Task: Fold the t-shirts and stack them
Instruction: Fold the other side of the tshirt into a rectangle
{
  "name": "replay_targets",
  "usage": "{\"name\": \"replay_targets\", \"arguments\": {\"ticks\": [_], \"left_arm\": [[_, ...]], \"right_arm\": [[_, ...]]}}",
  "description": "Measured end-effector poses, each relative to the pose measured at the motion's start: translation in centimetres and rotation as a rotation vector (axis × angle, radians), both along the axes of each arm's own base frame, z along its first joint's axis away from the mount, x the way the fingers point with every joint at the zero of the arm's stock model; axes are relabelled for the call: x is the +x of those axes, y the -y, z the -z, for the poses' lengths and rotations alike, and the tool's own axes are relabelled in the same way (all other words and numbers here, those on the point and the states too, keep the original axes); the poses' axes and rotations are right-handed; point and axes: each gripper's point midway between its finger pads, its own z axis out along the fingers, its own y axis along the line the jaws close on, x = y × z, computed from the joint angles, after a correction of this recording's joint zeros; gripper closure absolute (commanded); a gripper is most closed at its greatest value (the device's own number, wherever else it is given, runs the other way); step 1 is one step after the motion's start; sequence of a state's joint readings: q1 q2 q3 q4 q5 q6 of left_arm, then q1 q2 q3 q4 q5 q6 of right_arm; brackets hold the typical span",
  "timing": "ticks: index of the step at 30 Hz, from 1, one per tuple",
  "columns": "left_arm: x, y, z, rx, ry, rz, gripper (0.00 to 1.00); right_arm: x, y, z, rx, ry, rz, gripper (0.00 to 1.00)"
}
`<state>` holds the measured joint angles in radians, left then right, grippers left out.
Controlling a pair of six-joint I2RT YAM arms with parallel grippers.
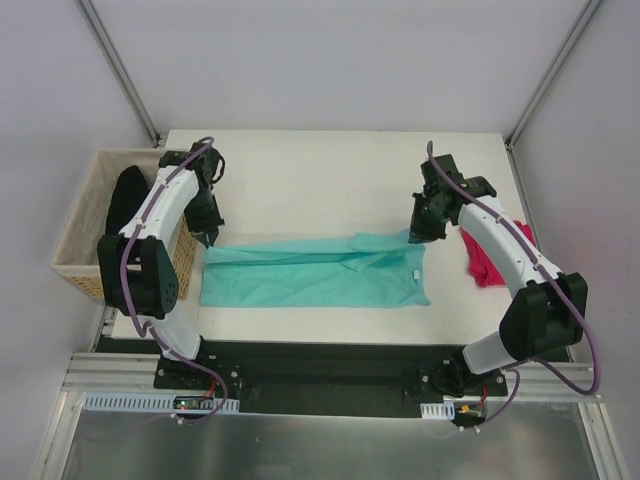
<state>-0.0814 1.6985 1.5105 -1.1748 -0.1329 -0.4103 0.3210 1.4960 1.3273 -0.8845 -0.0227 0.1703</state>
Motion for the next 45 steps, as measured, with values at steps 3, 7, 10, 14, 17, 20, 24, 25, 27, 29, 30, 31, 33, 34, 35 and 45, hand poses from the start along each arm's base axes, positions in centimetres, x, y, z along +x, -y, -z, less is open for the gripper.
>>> {"name": "replay_targets", "arguments": {"ticks": [3, 7, 10, 14, 17, 20, 24, 25, 27, 29, 30, 31, 33, 34, 35, 45], "left_arm": [[-1.5, 0.2, 1.0, 0.005, -0.048, 0.011, 1.0], [-2.8, 0.4, 1.7, 0.009, -0.081, 0.024, 1.0], [-3.4, 0.4, 1.8, 0.011, -0.086, 0.03, 1.0], [-3.8, 0.3, 1.9, 0.016, -0.091, 0.03, 1.0], [-4.1, 0.3, 2.2, 0.017, -0.1, 0.031, 1.0], [-4.6, 0.4, 2.5, 0.019, -0.113, 0.037, 1.0], [-5.5, 0.4, 2.8, 0.021, -0.129, 0.044, 1.0], [-5.8, 0.4, 2.9, 0.022, -0.133, 0.045, 1.0], [-6.2, 0.5, 2.9, 0.023, -0.138, 0.053, 1.0], [-6.5, 0.7, 3.1, 0.025, -0.144, 0.06, 1.0], [-6.6, 0.7, 3.1, 0.026, -0.147, 0.062, 1.0], [-6.8, 0.7, 3.2, 0.026, -0.151, 0.064, 1.0], [-7.0, 0.8, 3.3, 0.028, -0.157, 0.069, 0.93], [-7.0, 0.8, 3.3, 0.029, -0.159, 0.069, 0.92], [-7.1, 0.9, 3.4, 0.03, -0.161, 0.074, 0.91], [-7.2, 0.5, 3.4, 0.056, -0.162, 0.068, 0.78]], "right_arm": [[-0.9, 0.2, 0.7, -0.004, -0.022, 0.007, 0.99], [-2.3, 0.3, 1.8, -0.015, -0.056, 0.008, 0.99], [-3.1, 0.2, 2.1, -0.019, -0.067, 0.002, 0.99], [-4.3, 0.2, 2.2, -0.021, -0.077, -0.007, 0.99], [-5.1, 0.3, 2.1, -0.022, -0.081, -0.011, 0.99], [-5.8, 0.5, 2.2, -0.024, -0.089, -0.01, 0.99], [-6.8, 0.6, 2.4, -0.028, -0.107, -0.008, 0.99], [-6.9, 0.7, 2.4, -0.028, -0.11, -0.007, 0.99], [-7.2, 0.7, 2.4, -0.03, -0.114, -0.008, 0.99], [-7.3, 0.6, 2.4, -0.031, -0.117, -0.009, 0.99], [-7.4, 0.6, 2.4, -0.032, -0.12, -0.011, 0.99], [-7.5, 0.6, 2.4, -0.033, -0.123, -0.013, 0.99], [-7.7, 0.7, 2.4, -0.039, -0.129, -0.014, 0.97], [-7.8, 0.8, 2.5, -0.047, -0.133, -0.013, 0.96], [-7.9, 0.9, 2.5, -0.054, -0.137, -0.012, 0.92], [-8.5, 1.5, 3.0, -0.093, -0.174, -0.003, 0.65]]}}
